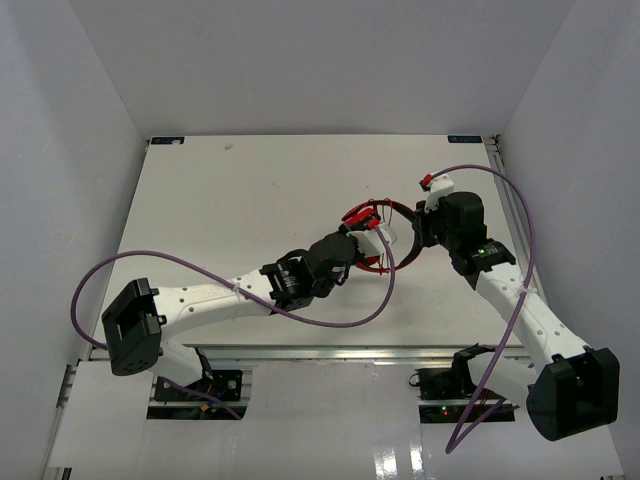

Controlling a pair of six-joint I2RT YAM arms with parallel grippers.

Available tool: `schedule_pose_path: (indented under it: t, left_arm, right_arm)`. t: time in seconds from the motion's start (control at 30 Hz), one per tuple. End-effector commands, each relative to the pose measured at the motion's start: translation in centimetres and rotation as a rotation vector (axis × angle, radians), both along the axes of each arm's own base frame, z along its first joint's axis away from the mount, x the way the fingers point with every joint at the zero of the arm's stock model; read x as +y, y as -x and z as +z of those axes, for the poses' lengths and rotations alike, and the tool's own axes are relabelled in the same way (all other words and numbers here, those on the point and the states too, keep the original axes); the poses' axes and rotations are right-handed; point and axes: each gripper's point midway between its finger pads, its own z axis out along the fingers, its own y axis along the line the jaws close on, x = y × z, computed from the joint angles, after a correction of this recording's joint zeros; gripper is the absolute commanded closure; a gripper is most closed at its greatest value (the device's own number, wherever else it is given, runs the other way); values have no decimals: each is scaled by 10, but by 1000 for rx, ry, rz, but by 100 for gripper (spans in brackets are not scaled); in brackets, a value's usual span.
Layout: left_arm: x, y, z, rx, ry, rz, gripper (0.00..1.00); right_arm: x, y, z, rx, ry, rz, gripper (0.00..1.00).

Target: Wrap the headphones

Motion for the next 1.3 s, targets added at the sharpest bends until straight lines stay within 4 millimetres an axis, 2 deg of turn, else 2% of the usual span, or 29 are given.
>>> schedule_pose_path:
  t: [0.0, 0.17, 0.5, 0.73, 0.97, 1.1, 1.27]
  left_arm:
    - [11, -4, 34, -73, 89, 43, 78]
    - [13, -14, 38, -109, 106, 58, 75]
    - [12, -28, 68, -178, 140, 52, 64]
    - [16, -41, 65, -157, 153, 28, 62]
    - [14, -54, 59, -54, 292, -68, 61]
    - [15, -55, 51, -3, 354, -98, 61]
    - [22, -48, 39, 47, 448, -144, 55]
  right_arm:
    - [12, -8, 31, -67, -52, 42, 92]
    - [19, -3, 33, -64, -72, 80, 92]
    - [27, 5, 26, -56, -56, 167, 92]
    - [38, 14, 30, -57, -85, 243, 92]
    - [50, 30, 37, -83, -111, 358, 92]
    - [59, 44, 46, -117, -123, 448, 92]
    - [60, 45, 51, -121, -126, 461, 92]
